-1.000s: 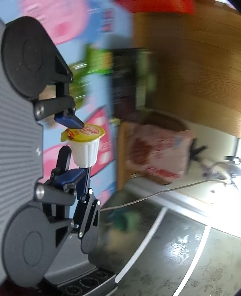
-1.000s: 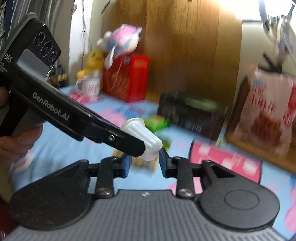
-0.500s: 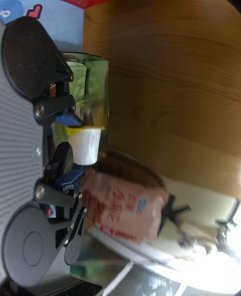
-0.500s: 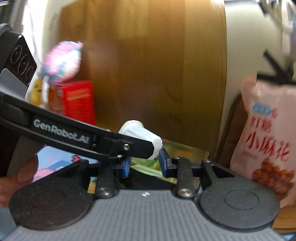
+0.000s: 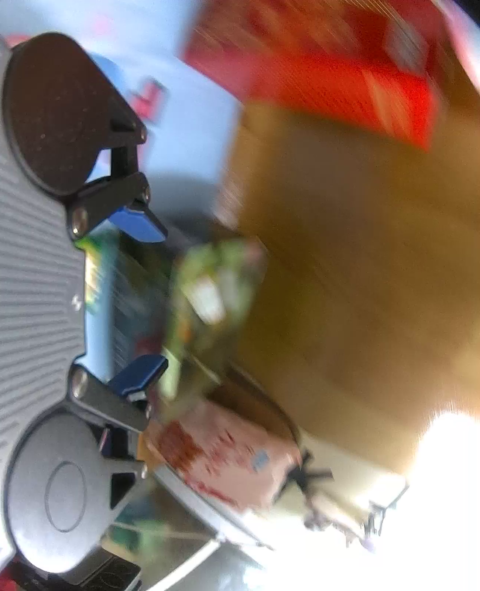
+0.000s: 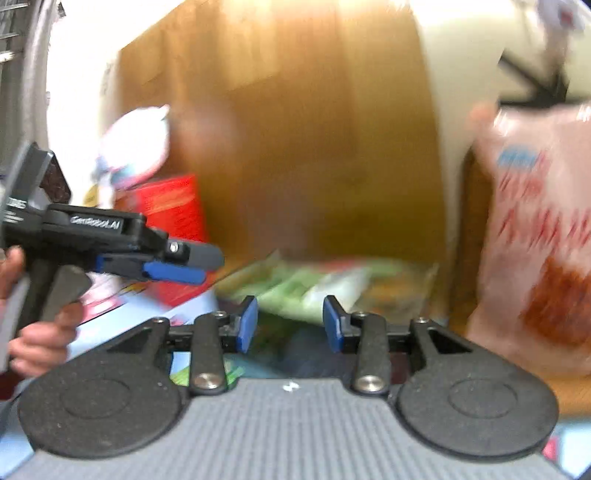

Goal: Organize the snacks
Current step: 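Move the left gripper to the green biscuit packet on the sheet, then grasp the green biscuit packet with the left gripper and lift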

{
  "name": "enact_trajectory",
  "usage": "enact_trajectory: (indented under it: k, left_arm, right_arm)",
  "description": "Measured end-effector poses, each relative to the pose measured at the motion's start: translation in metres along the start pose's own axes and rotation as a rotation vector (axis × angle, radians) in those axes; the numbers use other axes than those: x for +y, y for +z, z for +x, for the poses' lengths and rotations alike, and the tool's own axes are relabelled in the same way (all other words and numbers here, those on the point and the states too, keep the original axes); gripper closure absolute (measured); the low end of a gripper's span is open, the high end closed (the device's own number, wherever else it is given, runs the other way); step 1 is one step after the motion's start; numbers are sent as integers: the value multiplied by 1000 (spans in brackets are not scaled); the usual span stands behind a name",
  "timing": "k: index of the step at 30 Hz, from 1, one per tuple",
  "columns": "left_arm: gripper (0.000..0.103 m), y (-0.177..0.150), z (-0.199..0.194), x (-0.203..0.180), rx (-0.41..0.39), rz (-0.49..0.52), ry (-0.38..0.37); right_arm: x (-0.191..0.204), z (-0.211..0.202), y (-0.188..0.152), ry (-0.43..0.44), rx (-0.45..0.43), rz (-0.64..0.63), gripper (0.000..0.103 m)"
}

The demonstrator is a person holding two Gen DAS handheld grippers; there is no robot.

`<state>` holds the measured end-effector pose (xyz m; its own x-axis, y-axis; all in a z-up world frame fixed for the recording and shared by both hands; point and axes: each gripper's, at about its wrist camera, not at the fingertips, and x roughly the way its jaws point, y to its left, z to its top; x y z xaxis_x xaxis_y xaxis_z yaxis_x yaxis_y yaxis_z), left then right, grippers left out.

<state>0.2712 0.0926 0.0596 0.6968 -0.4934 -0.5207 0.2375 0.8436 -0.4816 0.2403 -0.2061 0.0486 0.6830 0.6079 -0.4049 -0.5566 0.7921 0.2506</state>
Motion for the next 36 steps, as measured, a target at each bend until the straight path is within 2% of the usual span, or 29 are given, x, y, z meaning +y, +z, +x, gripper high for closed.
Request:
enact_trajectory:
  k: [2,5,7,9,11,13,17,21,23,25,26,28,31,33,36]
  left_arm:
    - [34,-14,-1,15,26,-52,20]
    - [41,-30,8,28,70,-131,20]
    - [58,-37,16,33,97,-152,8]
    - [64,-41,18,37,100,-183,-13]
    - [64,-44,10,39,100,-192,-12]
    - [64,-50,-6,36,94,-158,12]
    - [61,-72,-48,34,104,-82,56]
    - [56,-105,-92,37,123,-32,62]
    - [56,-119,-111,35,141,-6,23]
    - [47,-132,-130,33,135,4,-1]
    - [45,-138,-138,32,119,5,10]
    - [39,-146,-157,33,65,-13,34]
    - [37,-151,-177,43,-1,-117,10]
    - [37,-156,-184,46,-25,-167,-5]
    - [37,-165,-186,45,-29,-198,0]
  right_arm:
    - [5,18,-10,34,104,30,61]
    - [7,52,-16,60,207,135,61]
    - [8,71,-14,98,273,195,62]
    - [17,84,-17,125,332,252,63]
    - [35,79,-18,115,336,225,64]
    - [56,73,-17,97,337,178,64]
    - [92,60,-22,142,363,103,64]
    - [138,34,-43,253,406,43,63]
    - [159,15,-60,357,435,22,63]
    - [176,-9,-77,471,440,-9,64]
    - [180,-21,-84,488,426,-27,63]
    - [181,-36,-89,466,396,-48,63]
    - [165,-51,-85,408,338,-9,61]
    - [157,-53,-81,359,302,20,56]
    - [153,-45,-77,296,262,37,55]
